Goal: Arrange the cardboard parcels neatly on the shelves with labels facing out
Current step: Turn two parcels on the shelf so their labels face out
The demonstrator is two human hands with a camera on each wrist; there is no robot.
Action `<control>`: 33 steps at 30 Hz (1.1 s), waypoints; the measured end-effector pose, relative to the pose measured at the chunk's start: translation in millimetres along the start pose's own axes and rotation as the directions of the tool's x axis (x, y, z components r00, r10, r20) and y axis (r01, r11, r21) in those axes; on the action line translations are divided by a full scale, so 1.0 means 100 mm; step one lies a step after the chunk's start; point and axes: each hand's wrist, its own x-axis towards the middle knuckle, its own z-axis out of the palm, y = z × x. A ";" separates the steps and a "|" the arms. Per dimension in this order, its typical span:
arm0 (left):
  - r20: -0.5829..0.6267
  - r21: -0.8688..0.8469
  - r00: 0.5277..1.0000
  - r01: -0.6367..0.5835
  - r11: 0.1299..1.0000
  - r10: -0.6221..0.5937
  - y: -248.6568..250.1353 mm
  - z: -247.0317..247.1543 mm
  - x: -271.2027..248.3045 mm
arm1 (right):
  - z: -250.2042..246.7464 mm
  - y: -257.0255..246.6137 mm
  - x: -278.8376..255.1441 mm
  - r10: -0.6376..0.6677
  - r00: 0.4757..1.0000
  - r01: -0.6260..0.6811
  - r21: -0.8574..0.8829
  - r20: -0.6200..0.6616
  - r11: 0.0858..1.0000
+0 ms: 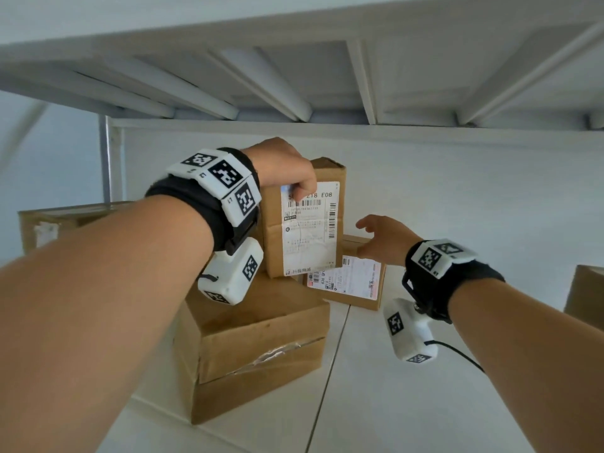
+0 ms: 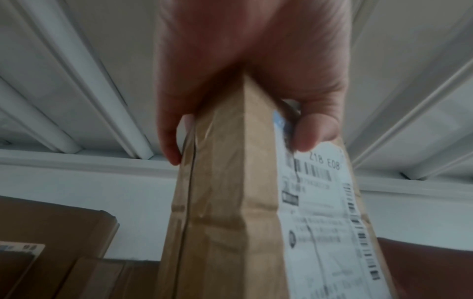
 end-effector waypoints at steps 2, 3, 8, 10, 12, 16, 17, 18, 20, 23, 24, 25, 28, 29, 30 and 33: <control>0.000 -0.007 1.000 -0.004 1.000 0.004 0.00 0.01 0.01 | 0.07 -0.01 0.06 0.003 1.000 -0.002 -0.044 0.029 0.999; 0.002 -0.008 1.000 -0.006 1.000 0.006 0.00 0.02 0.02 | 0.10 -0.01 0.08 0.002 0.999 0.001 -0.069 0.046 0.998; 0.025 0.015 1.000 -0.019 1.000 0.019 0.02 0.05 0.05 | 0.25 0.04 0.14 0.004 0.995 0.015 -0.188 0.102 0.982; 0.049 0.020 0.999 -0.025 1.000 0.024 0.01 0.05 0.07 | 0.25 0.07 0.17 0.019 0.994 0.007 -0.234 0.106 0.972; 0.048 0.013 0.999 -0.018 1.000 0.018 0.00 0.04 0.09 | 0.23 0.09 0.18 0.057 0.994 -0.028 -0.274 0.098 0.961; 0.040 0.038 0.999 -0.018 0.999 0.016 -0.02 0.06 0.14 | 0.20 0.12 0.19 0.113 0.992 -0.092 -0.282 0.057 0.955; 0.048 0.045 0.999 -0.021 0.999 0.019 -0.01 0.07 0.15 | 0.21 0.13 0.21 0.111 0.993 -0.093 -0.291 0.047 0.952; 0.056 0.048 0.998 -0.024 0.999 0.021 -0.01 0.08 0.15 | 0.21 0.13 0.22 0.109 0.993 -0.092 -0.307 0.039 0.947; 0.065 0.047 0.998 -0.024 0.999 0.021 0.00 0.09 0.16 | 0.21 0.13 0.24 0.100 0.995 -0.088 -0.324 0.021 0.942; 0.072 0.054 0.997 -0.021 0.998 0.017 0.02 0.10 0.17 | 0.18 0.11 0.21 0.100 0.995 -0.091 -0.321 0.011 0.943; 0.074 0.055 0.997 -0.022 0.998 0.018 0.02 0.10 0.18 | 0.17 0.11 0.19 0.105 0.994 -0.094 -0.316 0.018 0.944; 0.074 0.053 0.997 -0.022 0.998 0.018 0.02 0.10 0.19 | 0.16 0.12 0.18 0.112 0.993 -0.098 -0.312 0.026 0.945; 0.080 0.045 0.997 -0.019 0.999 0.015 0.03 0.11 0.19 | 0.15 0.15 0.15 0.116 0.992 -0.097 -0.329 0.040 0.939; 0.078 0.045 0.997 -0.020 0.999 0.016 0.03 0.11 0.18 | 0.14 0.15 0.14 0.116 0.992 -0.096 -0.333 0.042 0.938; 0.075 0.042 0.997 -0.020 0.999 0.017 0.03 0.11 0.17 | 0.13 0.15 0.13 0.121 0.992 -0.100 -0.335 0.042 0.937; 0.060 0.033 0.998 -0.017 0.999 0.015 0.02 0.10 0.17 | 0.11 0.17 0.09 0.142 0.989 -0.121 -0.321 0.041 0.939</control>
